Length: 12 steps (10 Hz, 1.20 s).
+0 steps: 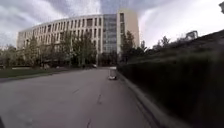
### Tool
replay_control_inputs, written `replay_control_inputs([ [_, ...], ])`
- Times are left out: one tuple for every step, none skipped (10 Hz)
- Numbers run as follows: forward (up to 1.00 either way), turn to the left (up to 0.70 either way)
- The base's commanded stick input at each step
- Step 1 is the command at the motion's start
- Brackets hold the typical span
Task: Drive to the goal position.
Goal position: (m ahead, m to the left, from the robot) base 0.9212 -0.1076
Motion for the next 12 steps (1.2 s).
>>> replay_control_inputs([
  [0.85, 0.00],
  [0.85, 0.00],
  [0.85, 0.20],
  [0.85, 0.30],
  [0.85, 0.34],
  [0.85, 0.34],
  [0.85, 0.34],
  [0.85, 0.34],
  [0.85, 0.34],
  [0.85, 0.26],
  [0.85, 0.08],
  [0.85, 0.00],
])
